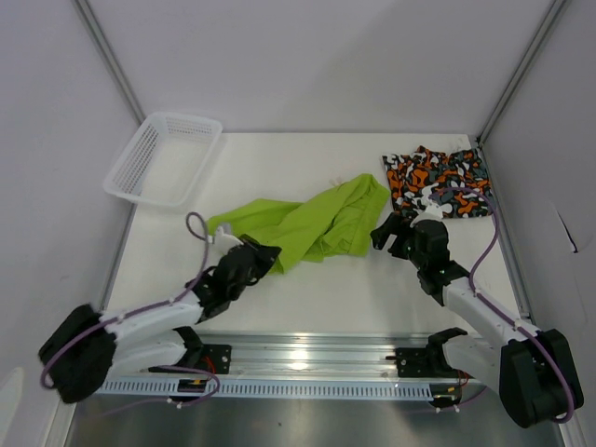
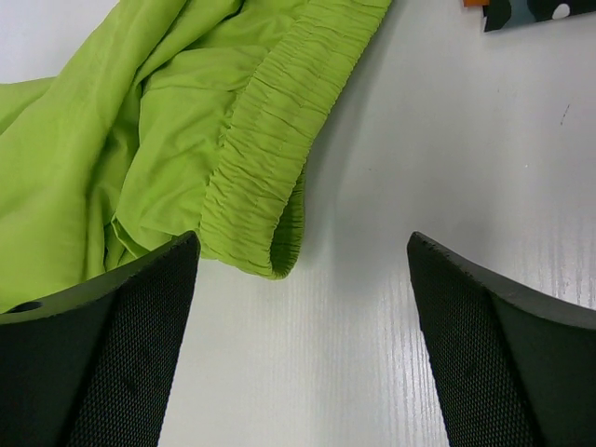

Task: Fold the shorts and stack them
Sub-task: Flatten the shorts out

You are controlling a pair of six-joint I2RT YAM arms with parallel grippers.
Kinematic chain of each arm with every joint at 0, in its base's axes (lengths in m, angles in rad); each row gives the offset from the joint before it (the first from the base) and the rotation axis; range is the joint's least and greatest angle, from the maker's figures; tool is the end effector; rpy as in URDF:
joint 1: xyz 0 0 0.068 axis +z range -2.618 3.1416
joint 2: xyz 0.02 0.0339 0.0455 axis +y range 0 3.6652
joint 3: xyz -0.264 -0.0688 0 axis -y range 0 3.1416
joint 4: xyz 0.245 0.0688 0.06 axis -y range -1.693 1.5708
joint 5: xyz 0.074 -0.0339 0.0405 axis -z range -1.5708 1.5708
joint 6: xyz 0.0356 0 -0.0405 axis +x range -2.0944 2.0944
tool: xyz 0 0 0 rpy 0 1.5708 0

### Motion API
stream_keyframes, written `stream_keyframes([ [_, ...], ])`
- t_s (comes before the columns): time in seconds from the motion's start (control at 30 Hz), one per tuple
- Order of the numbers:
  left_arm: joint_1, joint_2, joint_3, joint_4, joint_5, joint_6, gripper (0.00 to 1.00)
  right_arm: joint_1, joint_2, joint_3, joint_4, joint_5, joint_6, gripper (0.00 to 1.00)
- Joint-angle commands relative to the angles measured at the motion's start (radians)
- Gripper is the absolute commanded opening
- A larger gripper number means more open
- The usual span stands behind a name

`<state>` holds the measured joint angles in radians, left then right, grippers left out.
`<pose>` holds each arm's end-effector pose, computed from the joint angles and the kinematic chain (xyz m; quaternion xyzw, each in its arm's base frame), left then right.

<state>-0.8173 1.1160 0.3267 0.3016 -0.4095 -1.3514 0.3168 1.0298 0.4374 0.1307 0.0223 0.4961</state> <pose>0.1563 -0.1459 0.1690 -0.3225 0.7816 -0.3647 0.3900 0.2083 0.0674 0.2040 0.0820 0.8461 0.1995 0.4874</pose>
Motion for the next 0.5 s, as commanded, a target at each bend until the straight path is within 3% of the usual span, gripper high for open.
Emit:
stream_keyframes([
  [0.0,0.076,-0.243,0.09,-0.282,-0.041,0.165,0.0,-0.013,-0.011,-0.003,0.014,0.013,-0.002,0.93],
  [0.07,0.137,-0.413,0.152,-0.468,-0.054,0.242,0.0,-0.015,-0.004,0.0,0.014,0.011,0.001,0.93],
  [0.17,0.254,-0.57,0.216,-0.589,0.006,0.356,0.0,-0.016,0.007,0.001,0.02,0.001,-0.001,0.93],
  [0.33,0.395,-0.604,0.349,-0.717,0.171,0.532,0.0,-0.019,0.019,0.027,0.012,-0.062,-0.014,0.93],
  [0.47,0.428,-0.602,0.403,-0.716,0.262,0.661,0.0,-0.015,0.03,0.07,0.006,-0.158,-0.022,0.89],
])
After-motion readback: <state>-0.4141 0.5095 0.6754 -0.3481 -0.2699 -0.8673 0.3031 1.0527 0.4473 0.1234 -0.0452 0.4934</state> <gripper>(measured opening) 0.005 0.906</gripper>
